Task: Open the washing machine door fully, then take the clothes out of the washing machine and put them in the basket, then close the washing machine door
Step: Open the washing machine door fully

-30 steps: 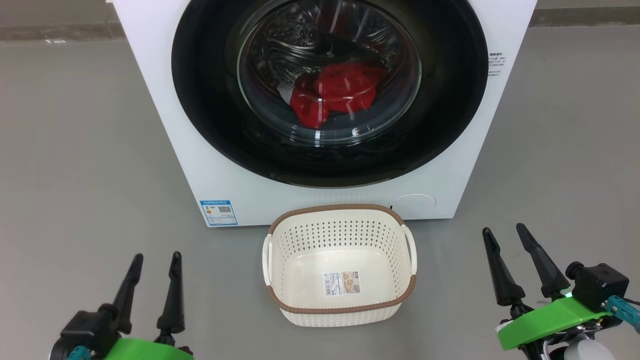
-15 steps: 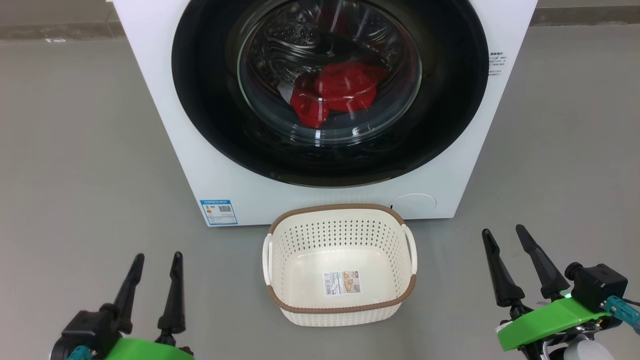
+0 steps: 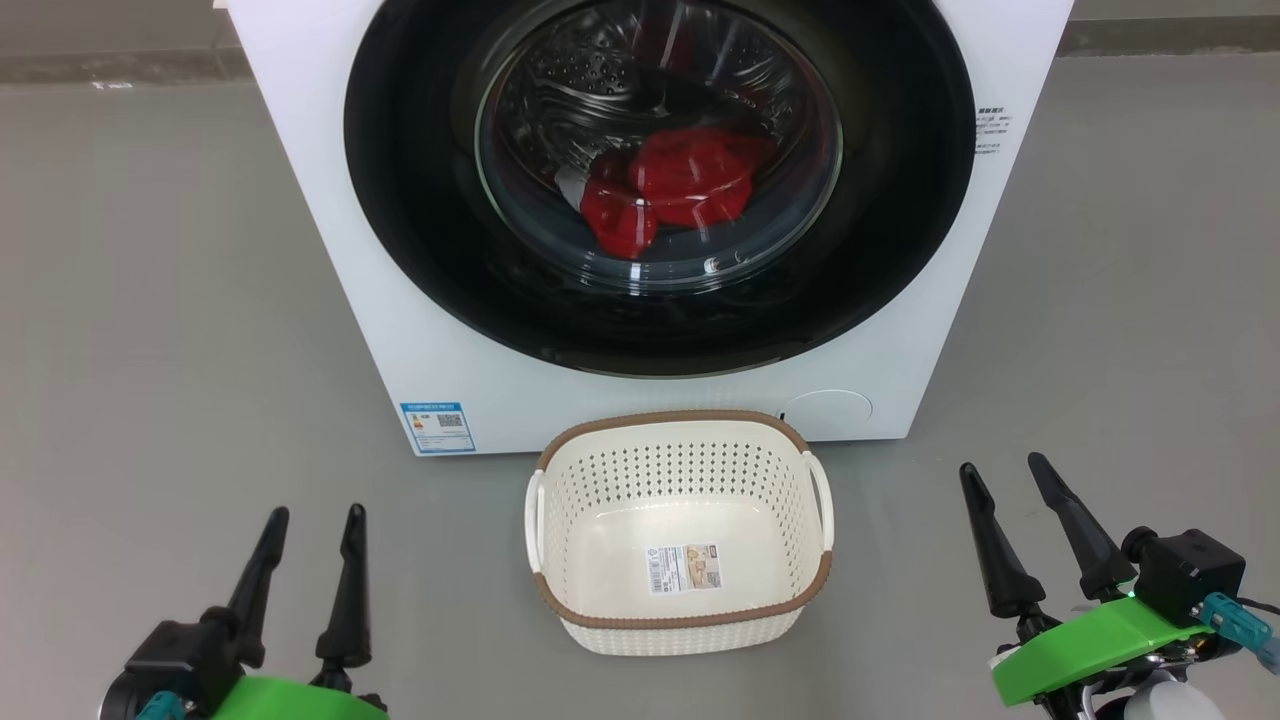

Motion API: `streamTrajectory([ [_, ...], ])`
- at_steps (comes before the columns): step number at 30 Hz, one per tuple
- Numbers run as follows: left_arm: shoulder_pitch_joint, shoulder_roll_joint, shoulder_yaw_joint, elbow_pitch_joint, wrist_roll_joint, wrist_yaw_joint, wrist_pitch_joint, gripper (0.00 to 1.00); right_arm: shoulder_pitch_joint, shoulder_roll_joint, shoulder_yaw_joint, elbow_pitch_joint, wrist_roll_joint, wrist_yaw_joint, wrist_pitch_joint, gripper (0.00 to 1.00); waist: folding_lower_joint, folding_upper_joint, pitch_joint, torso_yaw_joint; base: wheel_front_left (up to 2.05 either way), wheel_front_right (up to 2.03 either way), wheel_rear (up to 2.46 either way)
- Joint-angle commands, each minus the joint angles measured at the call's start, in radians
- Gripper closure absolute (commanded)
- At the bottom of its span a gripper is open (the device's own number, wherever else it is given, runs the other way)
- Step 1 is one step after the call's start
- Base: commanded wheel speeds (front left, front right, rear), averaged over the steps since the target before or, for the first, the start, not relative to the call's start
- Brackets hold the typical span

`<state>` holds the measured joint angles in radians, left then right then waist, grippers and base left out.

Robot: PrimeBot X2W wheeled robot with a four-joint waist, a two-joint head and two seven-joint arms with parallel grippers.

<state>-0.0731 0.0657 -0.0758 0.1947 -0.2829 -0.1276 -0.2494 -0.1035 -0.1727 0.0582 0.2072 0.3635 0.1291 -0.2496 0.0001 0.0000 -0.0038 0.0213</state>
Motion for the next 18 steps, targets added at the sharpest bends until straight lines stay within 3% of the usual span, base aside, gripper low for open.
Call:
streamTrajectory([
  [1,-0.045,0.020,0.029,-0.025,0.007,-0.003,-0.012,0.00,-0.039,-0.009,0.025,-0.021,-0.004,0.002,-0.012,0.00,-0.0001,0.0000,0.000,0.000,0.00,0.00,0.00],
  [10,-0.048,0.029,0.018,-0.011,-0.010,-0.003,-0.012,0.00,-0.041,-0.008,0.024,-0.021,0.001,0.002,-0.012,0.00,-0.0001,0.0000,0.002,0.000,0.15,0.15,-0.31],
  [18,-0.048,0.032,0.019,-0.011,-0.007,-0.003,-0.012,0.00,-0.041,-0.006,0.022,-0.022,0.002,0.002,-0.012,0.00,-0.0001,0.0000,0.002,-0.001,0.77,0.77,-1.53],
])
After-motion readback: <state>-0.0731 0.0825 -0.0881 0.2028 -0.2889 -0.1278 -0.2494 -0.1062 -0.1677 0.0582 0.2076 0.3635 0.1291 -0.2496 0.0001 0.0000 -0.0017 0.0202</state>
